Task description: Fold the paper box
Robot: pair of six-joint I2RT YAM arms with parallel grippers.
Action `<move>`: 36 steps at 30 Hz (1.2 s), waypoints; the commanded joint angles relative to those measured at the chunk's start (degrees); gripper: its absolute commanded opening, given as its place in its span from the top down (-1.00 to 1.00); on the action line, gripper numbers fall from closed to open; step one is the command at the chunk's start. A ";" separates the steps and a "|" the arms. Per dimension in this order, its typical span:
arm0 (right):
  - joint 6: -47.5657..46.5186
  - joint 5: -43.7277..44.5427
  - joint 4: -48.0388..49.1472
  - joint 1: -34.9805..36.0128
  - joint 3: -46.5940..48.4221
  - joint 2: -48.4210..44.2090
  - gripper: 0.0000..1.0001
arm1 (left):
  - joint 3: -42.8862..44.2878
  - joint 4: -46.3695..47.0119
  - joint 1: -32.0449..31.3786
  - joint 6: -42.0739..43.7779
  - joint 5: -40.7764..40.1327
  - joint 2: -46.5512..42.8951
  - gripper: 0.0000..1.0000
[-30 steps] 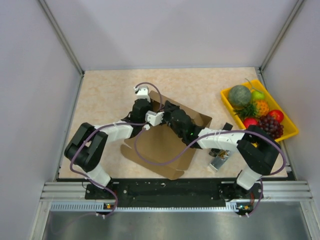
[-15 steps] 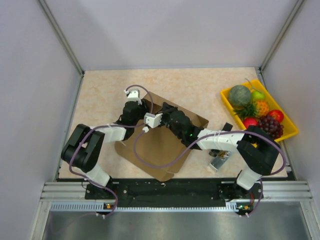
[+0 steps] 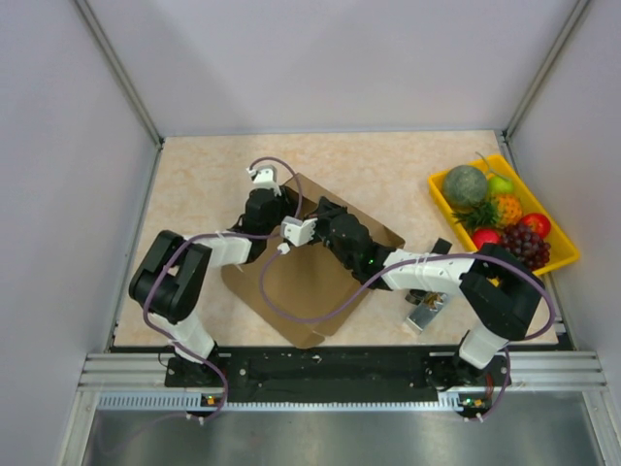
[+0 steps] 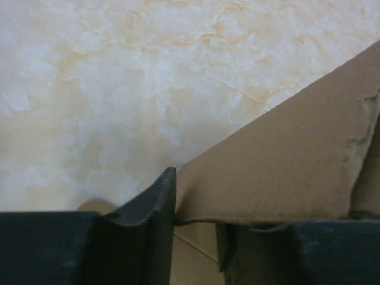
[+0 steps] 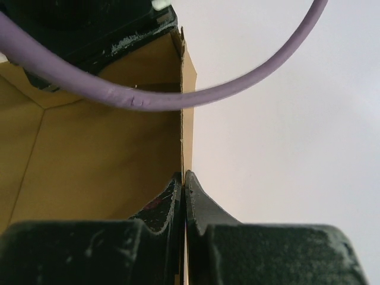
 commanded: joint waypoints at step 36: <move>3.72 -7.10 -3.35 1.76 1.56 -1.27 1.00 | 3.96 6.78 3.60 -6.16 8.35 2.88 0.20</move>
